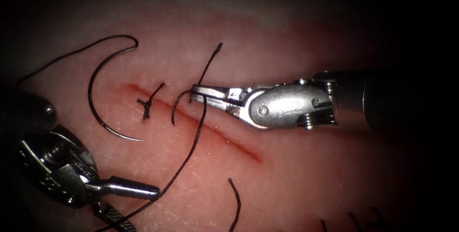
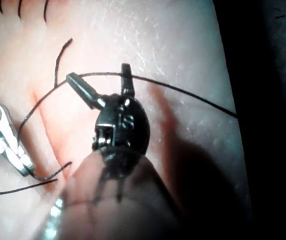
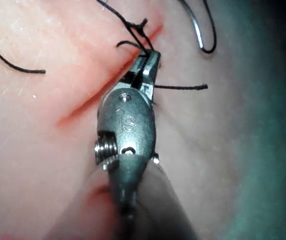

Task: Wound Closure
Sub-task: Hand over the suture from the left to the right gripper, then grab the suture with the left gripper

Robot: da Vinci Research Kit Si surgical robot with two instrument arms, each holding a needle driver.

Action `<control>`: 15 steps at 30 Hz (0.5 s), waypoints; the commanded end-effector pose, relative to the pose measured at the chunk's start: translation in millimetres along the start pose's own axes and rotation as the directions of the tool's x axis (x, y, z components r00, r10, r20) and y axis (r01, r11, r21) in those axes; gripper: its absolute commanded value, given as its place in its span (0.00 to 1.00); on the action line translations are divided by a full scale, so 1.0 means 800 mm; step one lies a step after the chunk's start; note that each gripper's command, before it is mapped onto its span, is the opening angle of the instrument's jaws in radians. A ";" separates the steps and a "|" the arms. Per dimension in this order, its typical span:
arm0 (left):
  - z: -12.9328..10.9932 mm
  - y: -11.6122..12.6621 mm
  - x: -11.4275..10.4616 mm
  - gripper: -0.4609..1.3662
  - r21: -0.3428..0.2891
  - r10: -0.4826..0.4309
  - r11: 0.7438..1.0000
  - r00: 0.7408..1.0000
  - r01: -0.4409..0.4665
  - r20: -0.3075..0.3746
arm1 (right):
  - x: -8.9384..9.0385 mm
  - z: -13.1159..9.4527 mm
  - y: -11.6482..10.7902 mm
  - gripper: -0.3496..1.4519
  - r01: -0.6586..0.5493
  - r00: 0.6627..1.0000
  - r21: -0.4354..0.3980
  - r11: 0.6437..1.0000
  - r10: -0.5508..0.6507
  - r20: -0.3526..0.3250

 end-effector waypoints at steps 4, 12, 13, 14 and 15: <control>0.0003 0.0010 0.0001 0.55 -0.024 0.016 1.000 1.000 -0.016 -0.011 | 0.0000 0.0000 0.0000 0.00 0.000 1.000 -0.005 1.000 0.000 0.000; 0.0008 0.0026 0.0005 0.49 -0.063 0.050 0.997 0.997 -0.053 -0.050 | -0.0001 -0.0001 -0.0002 0.00 0.002 1.000 -0.004 1.000 -0.002 -0.001; 0.0009 0.0027 0.0008 0.45 -0.064 0.063 0.996 0.996 -0.067 -0.055 | -0.0001 -0.0001 -0.0003 0.00 0.002 1.000 -0.004 1.000 -0.002 -0.001; 0.0010 0.0027 0.0010 0.45 -0.065 0.076 0.995 0.995 -0.079 -0.058 | -0.0001 -0.0001 -0.0003 0.00 0.002 1.000 -0.004 1.000 -0.002 -0.001; 0.0010 0.0027 0.0012 0.44 -0.065 0.076 0.995 0.995 -0.079 -0.059 | -0.0001 -0.0001 -0.0003 0.00 0.002 1.000 -0.004 1.000 -0.002 -0.001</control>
